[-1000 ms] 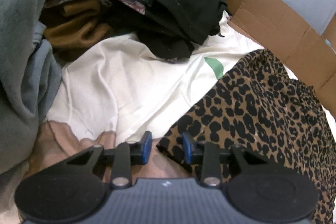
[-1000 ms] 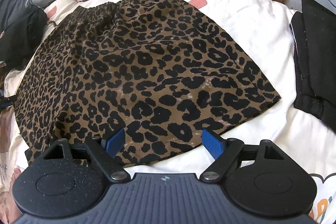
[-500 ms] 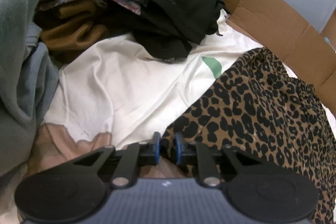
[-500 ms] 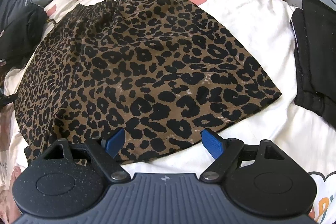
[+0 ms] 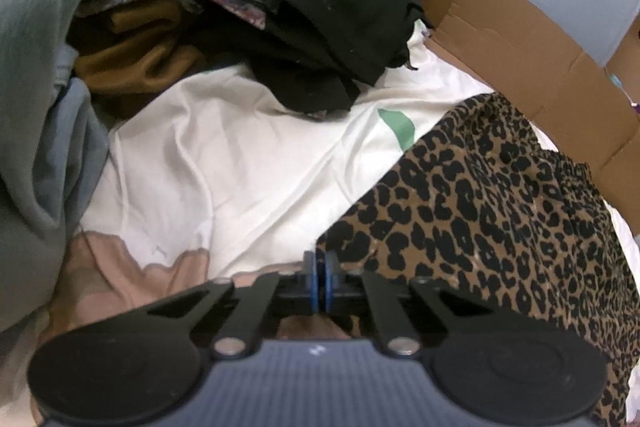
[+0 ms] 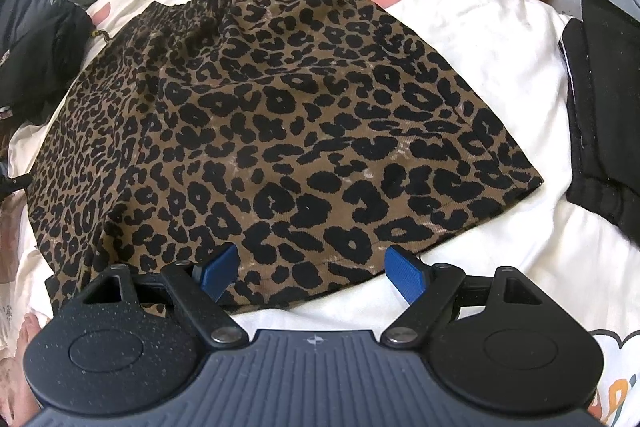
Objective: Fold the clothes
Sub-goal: 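Close the left gripper on the skirt's side edge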
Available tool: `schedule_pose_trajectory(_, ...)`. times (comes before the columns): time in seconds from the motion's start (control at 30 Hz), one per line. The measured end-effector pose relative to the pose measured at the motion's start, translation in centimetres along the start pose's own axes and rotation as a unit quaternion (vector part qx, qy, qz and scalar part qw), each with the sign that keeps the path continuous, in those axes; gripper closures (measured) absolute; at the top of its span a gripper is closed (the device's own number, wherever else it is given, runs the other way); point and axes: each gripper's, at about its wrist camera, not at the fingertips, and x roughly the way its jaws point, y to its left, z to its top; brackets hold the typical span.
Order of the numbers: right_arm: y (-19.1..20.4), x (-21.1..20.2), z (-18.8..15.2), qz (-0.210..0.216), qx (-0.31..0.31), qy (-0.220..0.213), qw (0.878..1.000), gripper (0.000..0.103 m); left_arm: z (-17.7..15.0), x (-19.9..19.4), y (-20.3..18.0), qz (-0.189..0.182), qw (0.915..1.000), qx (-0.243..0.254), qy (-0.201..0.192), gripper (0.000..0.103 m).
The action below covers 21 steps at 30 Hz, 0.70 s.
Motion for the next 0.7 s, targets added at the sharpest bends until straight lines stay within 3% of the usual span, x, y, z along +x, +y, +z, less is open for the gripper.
schedule_pose_trajectory(0.17, 0.0, -0.2, 0.0, -0.013, -0.010, -0.012, 1.000, 0.018, 0.7, -1.4, -1.1, -0.005, 0.9998, 0.019, 0.003, 0.100)
schedule_pose_trajectory(0.33, -0.6, 0.2, -0.1, 0.011, 0.018, -0.021, 1.000, 0.018, 1.7, -2.1, -1.9, -0.001, 1.0000, 0.004, 0.002, 0.101)
schedule_pose_trajectory(0.7, -0.1, -0.2, -0.1, 0.039, 0.000, -0.041, 0.998, 0.018, 2.6, -2.8, -6.6, -0.016, 0.9995, 0.016, 0.022, 0.101)
